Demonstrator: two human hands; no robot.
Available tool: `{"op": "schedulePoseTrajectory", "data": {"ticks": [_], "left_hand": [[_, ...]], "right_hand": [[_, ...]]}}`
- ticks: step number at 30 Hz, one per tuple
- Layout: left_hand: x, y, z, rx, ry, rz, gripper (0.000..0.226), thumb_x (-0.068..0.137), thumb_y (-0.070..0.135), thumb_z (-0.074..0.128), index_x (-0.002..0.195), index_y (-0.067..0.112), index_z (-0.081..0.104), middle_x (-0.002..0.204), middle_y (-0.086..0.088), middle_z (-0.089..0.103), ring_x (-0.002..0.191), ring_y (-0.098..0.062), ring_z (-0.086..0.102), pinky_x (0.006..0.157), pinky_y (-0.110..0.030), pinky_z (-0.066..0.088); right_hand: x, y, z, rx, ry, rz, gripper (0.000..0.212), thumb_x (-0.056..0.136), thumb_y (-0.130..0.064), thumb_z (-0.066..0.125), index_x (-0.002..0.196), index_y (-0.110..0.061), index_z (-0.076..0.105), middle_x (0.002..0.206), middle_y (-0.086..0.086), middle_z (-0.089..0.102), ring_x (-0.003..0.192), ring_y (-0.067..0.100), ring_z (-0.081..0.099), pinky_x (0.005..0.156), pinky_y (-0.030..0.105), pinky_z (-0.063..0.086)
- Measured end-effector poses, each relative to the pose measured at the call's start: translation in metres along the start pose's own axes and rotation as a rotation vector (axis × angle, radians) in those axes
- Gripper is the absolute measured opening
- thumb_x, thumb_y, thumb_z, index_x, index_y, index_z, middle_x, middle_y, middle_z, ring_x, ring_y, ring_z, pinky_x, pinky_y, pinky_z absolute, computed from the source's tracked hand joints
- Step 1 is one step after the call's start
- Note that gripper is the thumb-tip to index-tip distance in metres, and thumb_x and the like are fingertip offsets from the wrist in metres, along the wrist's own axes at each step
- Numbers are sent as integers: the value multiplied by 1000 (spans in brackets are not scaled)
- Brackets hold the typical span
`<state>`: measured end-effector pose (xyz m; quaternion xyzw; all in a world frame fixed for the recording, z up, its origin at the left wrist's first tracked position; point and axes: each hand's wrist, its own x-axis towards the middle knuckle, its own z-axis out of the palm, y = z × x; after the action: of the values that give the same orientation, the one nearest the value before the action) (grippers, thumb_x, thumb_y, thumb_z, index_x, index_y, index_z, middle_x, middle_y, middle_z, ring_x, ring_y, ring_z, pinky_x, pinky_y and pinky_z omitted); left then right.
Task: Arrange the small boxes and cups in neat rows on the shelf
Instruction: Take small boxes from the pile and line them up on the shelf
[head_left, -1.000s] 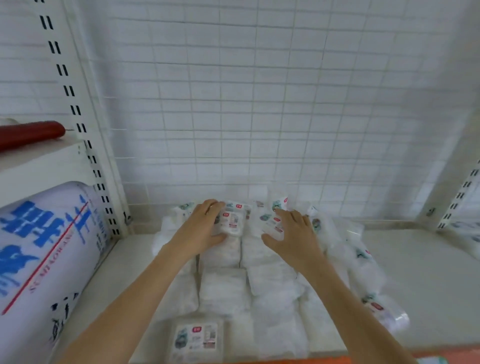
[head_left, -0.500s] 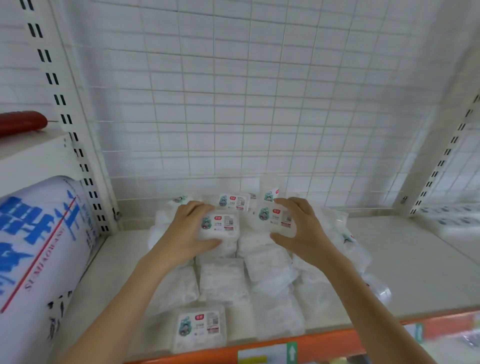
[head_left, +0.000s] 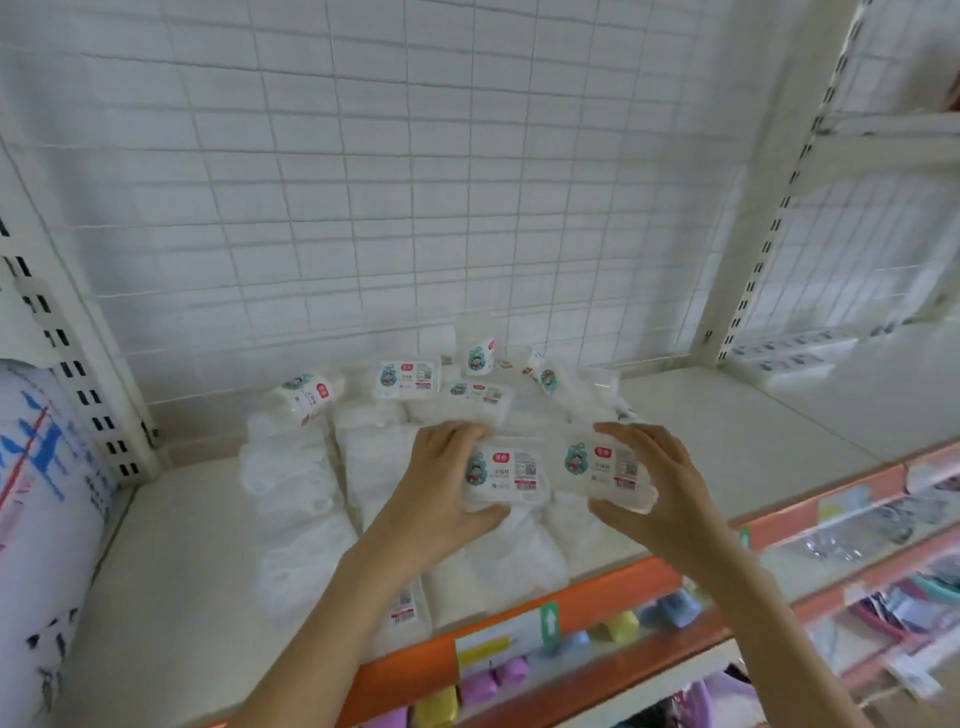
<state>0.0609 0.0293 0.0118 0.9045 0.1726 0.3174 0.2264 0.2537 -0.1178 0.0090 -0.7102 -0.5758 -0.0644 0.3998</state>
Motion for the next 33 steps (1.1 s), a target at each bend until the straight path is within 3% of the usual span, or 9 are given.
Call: {"op": "schedulePoseTrajectory", "data": {"ticks": [4, 6, 9, 12, 15, 20, 24, 29, 33], "left_hand": [[8, 32, 33, -70, -46, 111, 70, 70, 25, 75, 129, 13, 39, 121, 8, 32, 108, 4, 17, 89, 5, 15], [7, 53, 59, -169, -122, 142, 70, 65, 37, 71, 124, 11, 43, 118, 4, 39, 104, 0, 23, 87, 3, 22], [1, 84, 105, -275, -244, 214, 73, 58, 54, 61, 118, 17, 45, 110, 15, 37, 99, -3, 27, 84, 1, 26], [-3, 111, 145, -283, -343, 319, 69, 65, 38, 75, 122, 18, 43, 112, 16, 35, 100, 1, 25, 83, -1, 26], [-3, 138, 181, -275, -427, 400, 73, 71, 38, 73, 130, 19, 35, 120, 11, 33, 101, 3, 19, 84, -6, 22], [0, 185, 233, -294, -520, 406, 72, 66, 51, 71, 125, 25, 39, 112, 15, 34, 104, -1, 27, 86, -13, 27], [1, 231, 281, -290, -549, 405, 85, 52, 71, 51, 121, 21, 45, 109, 14, 39, 104, -5, 34, 90, -17, 31], [-4, 274, 333, -258, -570, 340, 72, 70, 45, 73, 128, 21, 38, 119, 7, 41, 106, -1, 30, 77, -1, 29], [-3, 289, 372, -233, -566, 243, 72, 69, 40, 76, 127, 19, 40, 120, 4, 44, 106, -6, 33, 77, -4, 27]], "right_hand": [[-51, 11, -40, -109, 75, 161, 67, 63, -26, 75, 120, -39, 43, 112, -7, 44, 103, 13, 37, 81, 12, 29], [-86, 15, -61, -164, 125, 224, 66, 61, -36, 67, 123, -39, 45, 113, -7, 45, 104, 15, 40, 81, 15, 31], [-146, 21, -87, -172, 202, 340, 67, 63, -43, 64, 124, -49, 37, 117, -19, 43, 104, 6, 41, 84, 8, 37], [-202, 25, -108, -219, 272, 470, 67, 62, -46, 65, 123, -48, 38, 119, -33, 40, 104, 13, 46, 87, 6, 35], [-242, 26, -130, -289, 323, 578, 63, 59, -55, 61, 118, -40, 45, 113, -19, 46, 102, 17, 48, 82, 19, 37], [-299, 45, -167, -274, 335, 686, 71, 58, -48, 64, 114, -69, 27, 116, -25, 42, 109, 18, 49, 88, 15, 38], [-349, 80, -203, -233, 326, 758, 74, 57, -41, 67, 110, -72, 27, 116, -33, 36, 113, 14, 48, 88, 7, 38], [-402, 124, -242, -215, 295, 829, 77, 55, -38, 69, 109, -73, 26, 120, -27, 31, 113, 10, 46, 86, 7, 40], [-424, 152, -266, -192, 292, 896, 65, 59, -29, 73, 111, -52, 42, 119, -14, 39, 110, 14, 50, 85, 13, 41]]}}
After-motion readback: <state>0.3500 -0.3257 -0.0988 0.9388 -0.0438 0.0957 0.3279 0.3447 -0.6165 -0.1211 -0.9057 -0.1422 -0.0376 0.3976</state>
